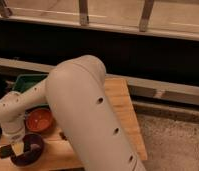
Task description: Wipe purple bowl with eraser
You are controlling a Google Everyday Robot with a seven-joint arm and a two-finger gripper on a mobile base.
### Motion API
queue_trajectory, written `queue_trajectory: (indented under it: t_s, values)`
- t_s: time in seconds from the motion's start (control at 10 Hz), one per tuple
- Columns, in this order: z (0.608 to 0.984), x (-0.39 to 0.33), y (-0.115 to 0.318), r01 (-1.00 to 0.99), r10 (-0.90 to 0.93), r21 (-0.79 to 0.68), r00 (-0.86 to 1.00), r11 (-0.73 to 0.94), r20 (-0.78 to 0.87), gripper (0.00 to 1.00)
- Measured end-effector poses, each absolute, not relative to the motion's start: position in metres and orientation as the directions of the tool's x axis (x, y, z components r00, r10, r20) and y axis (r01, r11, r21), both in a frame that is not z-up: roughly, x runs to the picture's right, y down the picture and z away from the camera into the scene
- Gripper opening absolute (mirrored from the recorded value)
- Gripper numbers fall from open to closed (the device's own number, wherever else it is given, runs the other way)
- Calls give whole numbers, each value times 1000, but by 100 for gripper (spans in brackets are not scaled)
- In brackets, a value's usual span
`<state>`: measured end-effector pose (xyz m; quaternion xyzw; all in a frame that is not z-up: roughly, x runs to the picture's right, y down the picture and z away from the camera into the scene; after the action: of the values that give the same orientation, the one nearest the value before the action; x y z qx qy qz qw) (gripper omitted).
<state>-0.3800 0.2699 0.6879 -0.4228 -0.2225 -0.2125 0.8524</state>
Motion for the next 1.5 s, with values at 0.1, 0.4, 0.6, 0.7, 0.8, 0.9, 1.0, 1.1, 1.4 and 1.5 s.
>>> queue_trajectory:
  t_s: [0.1,0.4,0.6,0.7,0.8,0.9,1.0,1.1,1.4,1.5]
  values:
    - [685,-377,275,552,-167,-631,809,545,564,0]
    - [686,-344,285,508,-131,-671,838,540,529,0]
    - [700,-324,276,462,-99,-694,863,552,496,0]
    - [707,-323,268,460,-95,-690,862,559,498,0]
    - [711,-327,263,465,-96,-683,858,563,505,0]
    - [715,-339,255,477,-103,-669,849,570,518,0]
    - [716,-352,249,493,-113,-653,838,575,534,0]
    - [715,-363,245,512,-125,-637,826,576,550,0]
    - [703,-371,250,554,-152,-610,798,567,583,0]
    - [698,-371,258,566,-155,-608,790,557,593,0]
